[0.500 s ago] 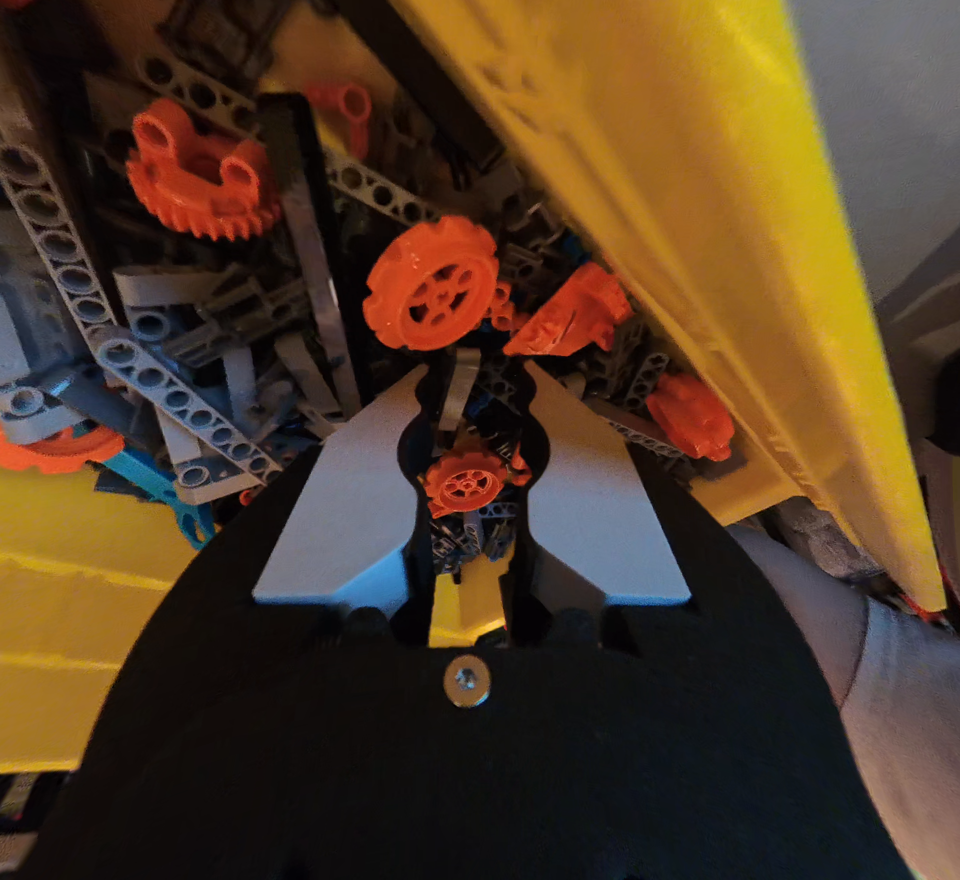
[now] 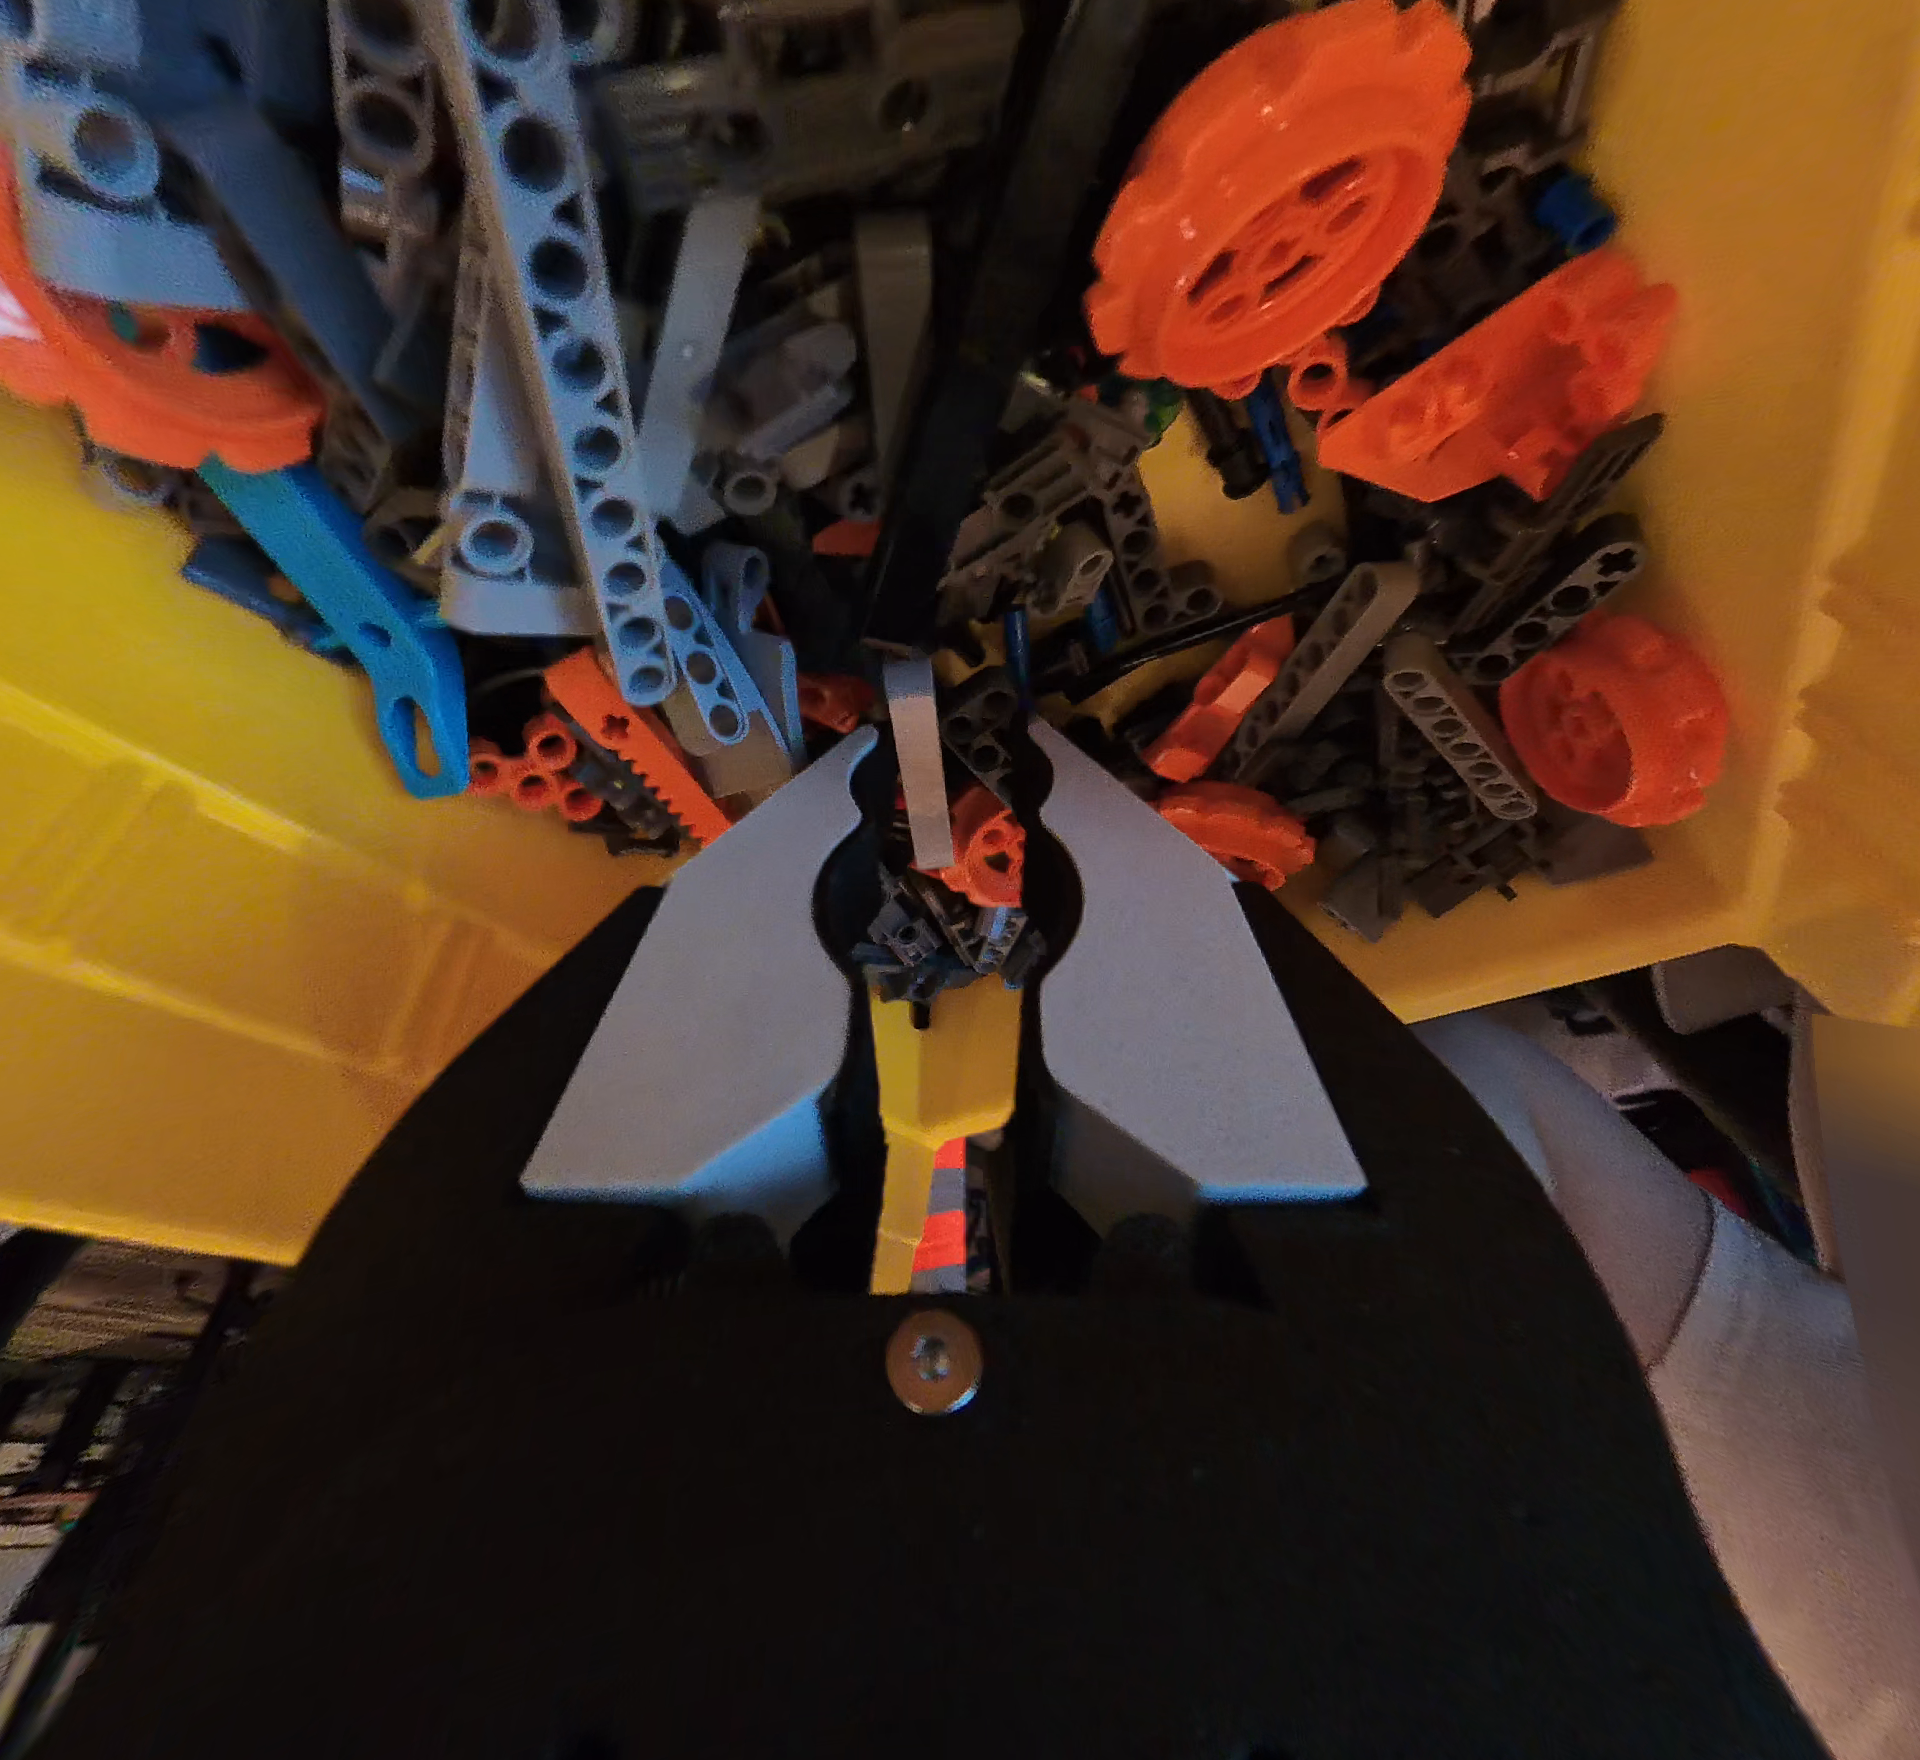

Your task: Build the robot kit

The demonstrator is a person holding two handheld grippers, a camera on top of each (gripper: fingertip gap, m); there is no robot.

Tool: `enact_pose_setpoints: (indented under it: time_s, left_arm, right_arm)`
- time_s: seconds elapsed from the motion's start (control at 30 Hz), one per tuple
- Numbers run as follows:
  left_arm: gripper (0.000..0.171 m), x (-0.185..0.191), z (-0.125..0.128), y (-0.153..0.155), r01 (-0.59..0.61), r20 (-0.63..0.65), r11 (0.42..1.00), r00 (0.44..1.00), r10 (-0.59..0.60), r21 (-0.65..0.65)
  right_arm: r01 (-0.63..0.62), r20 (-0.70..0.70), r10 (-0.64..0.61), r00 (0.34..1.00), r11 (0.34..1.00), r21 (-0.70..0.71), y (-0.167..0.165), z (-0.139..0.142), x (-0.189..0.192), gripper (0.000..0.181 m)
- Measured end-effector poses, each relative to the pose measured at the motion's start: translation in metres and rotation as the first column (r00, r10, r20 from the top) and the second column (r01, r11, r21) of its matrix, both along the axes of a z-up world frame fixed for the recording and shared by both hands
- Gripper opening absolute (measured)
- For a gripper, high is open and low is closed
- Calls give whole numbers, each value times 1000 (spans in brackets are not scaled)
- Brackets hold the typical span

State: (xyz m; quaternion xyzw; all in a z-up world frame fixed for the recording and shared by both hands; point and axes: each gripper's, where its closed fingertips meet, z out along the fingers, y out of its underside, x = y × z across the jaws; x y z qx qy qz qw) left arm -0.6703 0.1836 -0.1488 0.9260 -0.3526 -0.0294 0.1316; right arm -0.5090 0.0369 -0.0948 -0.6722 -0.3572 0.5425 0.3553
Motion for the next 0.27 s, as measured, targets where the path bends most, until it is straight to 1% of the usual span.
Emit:
enact_pose_setpoints:
  time_s: [0.03, 0.1, 0.17, 0.27]
  left_arm:
    - [20, -1, 1, 0, -13, 1, 1000, 1000, 13, 2]
    - [20, -3, 3, 3, -33, -12, 999, 999, 33, 21]
    - [20, -2, 7, 7, -27, -31, 998, 999, 29, 60]
    - [22, 22, 13, 4, 45, 62, 996, 997, -50, 79]
  right_arm:
    - [1, -2, -1, 1000, 1000, -4, 0, 0, 0, 9]
    - [3, -5, -3, 1000, 1000, -13, 1, 0, 0, 10]
    - [2, -7, -2, 1000, 1000, -21, 1, 0, 0, 10]
    - [-1, -7, 1, 1000, 1000, -20, 1, 0, 0, 10]
